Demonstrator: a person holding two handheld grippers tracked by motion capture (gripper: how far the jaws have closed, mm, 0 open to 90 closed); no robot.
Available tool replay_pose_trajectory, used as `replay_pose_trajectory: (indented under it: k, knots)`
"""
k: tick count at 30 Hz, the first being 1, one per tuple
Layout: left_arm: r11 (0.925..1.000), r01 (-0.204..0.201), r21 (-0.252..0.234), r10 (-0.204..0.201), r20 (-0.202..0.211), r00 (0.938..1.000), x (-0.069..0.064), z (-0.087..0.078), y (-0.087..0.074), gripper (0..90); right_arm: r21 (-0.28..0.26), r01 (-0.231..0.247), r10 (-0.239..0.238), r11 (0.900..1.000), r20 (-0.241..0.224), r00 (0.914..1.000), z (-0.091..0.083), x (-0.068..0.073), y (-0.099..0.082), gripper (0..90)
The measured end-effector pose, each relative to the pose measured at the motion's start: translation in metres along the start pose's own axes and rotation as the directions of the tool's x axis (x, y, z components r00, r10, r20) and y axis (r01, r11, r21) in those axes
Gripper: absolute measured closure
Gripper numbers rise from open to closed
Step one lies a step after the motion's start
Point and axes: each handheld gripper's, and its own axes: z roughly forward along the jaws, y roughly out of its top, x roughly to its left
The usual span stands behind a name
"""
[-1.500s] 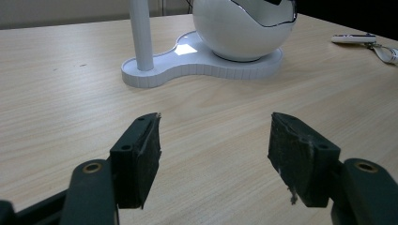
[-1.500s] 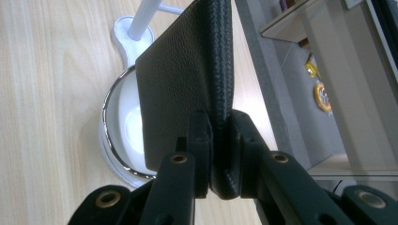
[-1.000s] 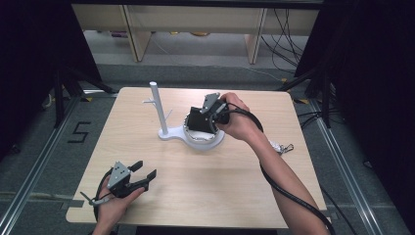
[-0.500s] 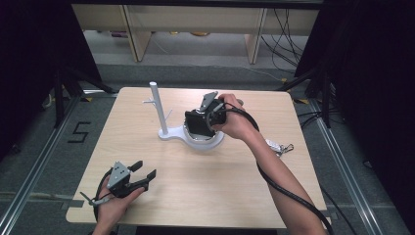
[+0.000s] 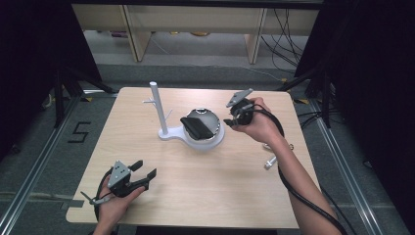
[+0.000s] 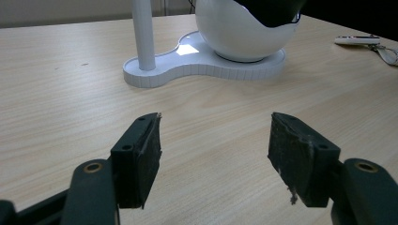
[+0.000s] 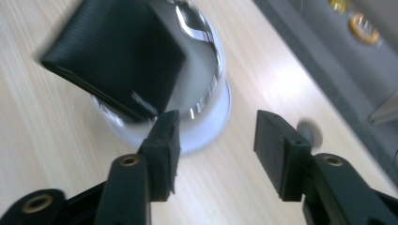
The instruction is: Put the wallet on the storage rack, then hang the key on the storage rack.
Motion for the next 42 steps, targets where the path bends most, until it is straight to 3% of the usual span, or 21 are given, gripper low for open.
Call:
replay_pose_trajectory:
  k: [3,13,16,17,19,20,21,22,23,24,26,27,28,32,34,35,36,37,38,41,42]
  knots:
    - [0.9999,-0.007,0.008,0.007,0.002,1.0,-0.002,0.001,0.0,34.0,0.009,-0.056,0.056,0.9984,-0.011,0.9984,-0.007,-0.005,-0.021,58.8]
    - [1.0,-0.006,-0.002,0.006,0.009,0.9999,-0.002,0.002,0.0,34.0,0.049,-0.097,0.097,0.9941,-0.004,0.9953,-0.018,-0.004,-0.051,75.6]
    - [1.0,-0.007,-0.003,0.007,0.008,0.9999,-0.002,0.002,0.001,33.9,0.075,-0.153,0.153,0.9853,0.012,0.9882,-0.018,-0.008,-0.064,77.8]
    - [1.0,-0.007,-0.002,0.007,0.008,0.9999,-0.002,0.002,0.001,33.9,0.112,-0.202,0.2,0.9729,0.032,0.9793,-0.018,-0.014,-0.074,77.9]
    - [1.0,-0.008,0.0,0.008,0.008,0.9999,-0.002,0.001,0.001,34.0,0.124,-0.197,0.192,0.9725,0.048,0.9801,-0.018,-0.018,-0.079,77.9]
    - [1.0,-0.007,-0.001,0.007,0.01,0.9999,-0.002,0.002,0.001,34.0,0.124,-0.246,0.238,0.9613,0.072,0.9685,-0.018,-0.024,-0.089,78.1]
    - [1.0,-0.007,-0.002,0.007,0.009,0.9999,-0.002,0.002,0.001,34.0,0.124,-0.246,0.238,0.9613,0.072,0.9685,-0.018,-0.024,-0.089,78.1]
    - [1.0,-0.007,-0.002,0.007,0.009,0.9999,-0.002,0.002,0.001,34.0,0.145,-0.287,0.277,0.947,0.084,0.9572,-0.02,-0.031,-0.099,78.8]
    - [1.0,-0.006,-0.002,0.007,0.01,0.9999,-0.002,0.002,0.001,34.0,0.145,-0.287,0.277,0.947,0.084,0.9572,-0.02,-0.031,-0.099,78.8]
    - [1.0,-0.007,-0.001,0.007,0.011,0.9999,-0.002,0.001,0.001,34.0,0.157,-0.317,0.305,0.9355,0.096,0.9476,-0.022,-0.033,-0.103,79.3]
    - [1.0,-0.008,0.001,0.008,0.007,0.9999,-0.003,0.0,0.001,34.0,0.177,-0.391,0.376,0.9032,0.111,0.9198,-0.026,-0.039,-0.115,81.8]
    - [1.0,-0.008,0.001,0.008,0.007,0.9999,-0.003,0.0,0.001,34.0,0.177,-0.391,0.376,0.9032,0.111,0.9198,-0.026,-0.039,-0.115,81.8]
    - [1.0,-0.01,0.0,0.01,0.007,0.9999,-0.004,0.0,0.001,33.9,0.199,-0.432,0.414,0.8797,0.129,0.9013,-0.028,-0.044,-0.123,82.6]
    - [1.0,-0.006,-0.006,0.006,0.009,0.9999,-0.003,0.001,0.001,33.9,0.234,-0.497,0.47,0.8358,0.165,0.8674,-0.03,-0.057,-0.145,82.8]
    - [1.0,-0.005,-0.001,0.005,0.006,1.0,-0.003,0.002,0.001,33.9,0.245,-0.501,0.473,0.8297,0.167,0.8649,-0.03,-0.061,-0.151,82.3]
    - [1.0,-0.007,0.005,0.007,-0.001,1.0,-0.003,0.002,0.001,33.9,0.266,-0.54,0.509,0.7988,0.181,0.8417,-0.03,-0.064,-0.156,80.7]
    - [0.9999,-0.008,0.006,0.008,0.005,1.0,-0.003,0.003,0.001,34.0,0.271,-0.564,0.53,0.7796,0.195,0.8254,-0.027,-0.071,-0.166,80.6]
    - [1.0,-0.008,0.002,0.008,0.011,0.9999,-0.003,0.004,0.001,34.0,0.271,-0.564,0.53,0.7796,0.195,0.8254,-0.027,-0.071,-0.166,80.6]
    - [1.0,-0.007,0.003,0.007,0.011,0.9999,-0.004,0.004,0.001,34.0,0.282,-0.616,0.583,0.7358,0.198,0.7878,-0.027,-0.074,-0.17,79.8]
    - [0.9999,-0.012,0.003,0.012,0.012,0.9999,-0.005,0.004,0.001,34.0,0.28,-0.639,0.605,0.7161,0.208,0.7686,-0.024,-0.079,-0.174,78.3]
    - [0.9999,-0.012,0.004,0.012,0.008,0.9999,-0.005,0.003,0.001,33.9,0.295,-0.632,0.596,0.717,0.211,0.7748,-0.02,-0.085,-0.178,76.3]
